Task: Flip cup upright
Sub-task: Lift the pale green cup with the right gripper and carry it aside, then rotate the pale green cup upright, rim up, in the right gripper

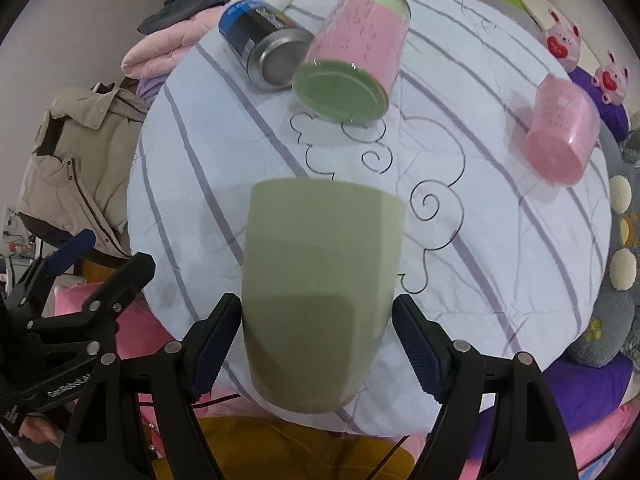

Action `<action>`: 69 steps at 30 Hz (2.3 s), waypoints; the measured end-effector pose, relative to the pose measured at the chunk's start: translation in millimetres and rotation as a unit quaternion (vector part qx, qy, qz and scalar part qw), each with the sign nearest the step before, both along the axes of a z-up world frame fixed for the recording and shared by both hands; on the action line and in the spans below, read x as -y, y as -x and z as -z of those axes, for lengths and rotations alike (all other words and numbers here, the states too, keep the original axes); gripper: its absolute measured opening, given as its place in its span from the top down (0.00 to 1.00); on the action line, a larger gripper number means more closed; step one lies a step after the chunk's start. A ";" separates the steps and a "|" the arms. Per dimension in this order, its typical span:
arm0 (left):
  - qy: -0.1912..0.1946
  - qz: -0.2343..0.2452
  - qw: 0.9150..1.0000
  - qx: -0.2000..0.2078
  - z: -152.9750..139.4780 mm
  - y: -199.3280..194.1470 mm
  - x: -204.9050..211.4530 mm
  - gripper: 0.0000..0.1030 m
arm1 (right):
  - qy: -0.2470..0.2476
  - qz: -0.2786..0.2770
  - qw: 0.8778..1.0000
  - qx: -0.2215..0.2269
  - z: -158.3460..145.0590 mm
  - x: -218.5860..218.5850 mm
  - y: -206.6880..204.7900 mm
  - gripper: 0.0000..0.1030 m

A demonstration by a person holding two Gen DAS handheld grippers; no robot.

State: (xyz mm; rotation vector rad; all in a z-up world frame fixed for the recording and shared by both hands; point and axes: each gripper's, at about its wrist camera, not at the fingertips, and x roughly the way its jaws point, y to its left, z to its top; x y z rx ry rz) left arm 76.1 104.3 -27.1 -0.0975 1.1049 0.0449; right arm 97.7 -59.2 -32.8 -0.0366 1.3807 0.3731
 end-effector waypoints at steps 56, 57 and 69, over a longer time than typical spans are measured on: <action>-0.015 -0.036 0.993 -0.111 16.9 -62.7 151.9 0.00 | -0.051 0.009 0.998 -0.018 26.3 154.3 -46.1 0.23; -0.012 -0.036 0.993 -0.113 18.5 -63.7 152.3 0.00 | -0.052 0.008 0.998 -0.020 27.8 154.3 -47.3 0.23; 0.002 -0.027 0.990 -0.136 25.7 -67.8 154.4 0.22 | -0.055 0.003 0.998 -0.030 35.9 155.4 -54.3 0.23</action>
